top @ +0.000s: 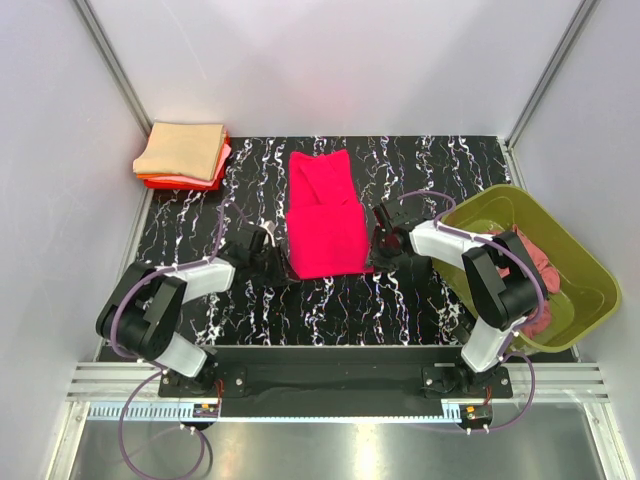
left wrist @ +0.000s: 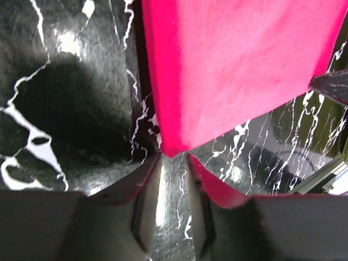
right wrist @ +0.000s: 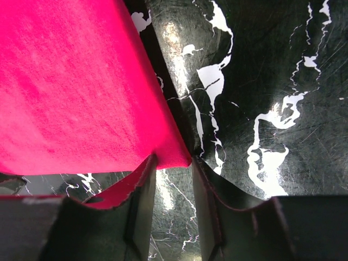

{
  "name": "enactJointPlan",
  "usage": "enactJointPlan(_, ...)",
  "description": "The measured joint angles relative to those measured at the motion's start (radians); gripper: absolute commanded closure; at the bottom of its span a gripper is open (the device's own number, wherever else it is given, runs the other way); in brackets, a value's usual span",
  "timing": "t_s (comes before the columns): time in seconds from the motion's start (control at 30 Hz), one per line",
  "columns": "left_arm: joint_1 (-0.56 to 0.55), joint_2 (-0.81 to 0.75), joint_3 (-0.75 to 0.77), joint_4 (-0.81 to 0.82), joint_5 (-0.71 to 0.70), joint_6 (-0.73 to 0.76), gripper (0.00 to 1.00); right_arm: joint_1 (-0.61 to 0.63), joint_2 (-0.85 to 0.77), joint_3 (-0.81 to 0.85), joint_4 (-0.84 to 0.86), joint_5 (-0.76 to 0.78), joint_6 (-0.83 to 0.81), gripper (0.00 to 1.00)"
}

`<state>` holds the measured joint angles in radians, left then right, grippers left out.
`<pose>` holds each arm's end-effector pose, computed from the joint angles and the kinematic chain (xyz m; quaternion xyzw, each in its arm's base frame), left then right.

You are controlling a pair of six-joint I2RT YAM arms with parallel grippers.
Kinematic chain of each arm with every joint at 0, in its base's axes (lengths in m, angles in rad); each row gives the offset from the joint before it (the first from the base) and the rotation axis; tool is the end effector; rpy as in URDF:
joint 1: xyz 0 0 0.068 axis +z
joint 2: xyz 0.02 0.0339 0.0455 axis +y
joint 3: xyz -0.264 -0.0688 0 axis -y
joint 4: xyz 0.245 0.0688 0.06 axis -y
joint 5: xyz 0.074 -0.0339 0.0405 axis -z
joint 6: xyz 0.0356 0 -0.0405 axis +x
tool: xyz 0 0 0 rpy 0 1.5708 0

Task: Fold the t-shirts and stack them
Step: Fold the tshirt

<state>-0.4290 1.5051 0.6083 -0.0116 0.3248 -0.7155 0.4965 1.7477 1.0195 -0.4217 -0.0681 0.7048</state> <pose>0.2396 -0.1221 0.1380 -0.0812 0.9312 -0.3023 0.1870 0.2925 0.1612 0.1551 0.0945 0.9728 0.1455 0.1534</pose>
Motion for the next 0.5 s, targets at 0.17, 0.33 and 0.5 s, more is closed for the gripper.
enactJointPlan(0.17, -0.001, 0.030, 0.011, 0.014, 0.006, 0.000, 1.00, 0.000, 0.000, -0.009, 0.008, -0.001, -0.005, 0.98)
enactJointPlan(0.33, -0.002, 0.024, 0.018, -0.003, 0.005, 0.019, 1.00, 0.001, -0.014, -0.027, 0.022, -0.002, -0.006, 1.00)
enactJointPlan(0.5, -0.013, -0.082, 0.018, -0.108, -0.026, 0.050, 1.00, 0.009, -0.092, -0.085, 0.013, -0.013, -0.023, 1.00)
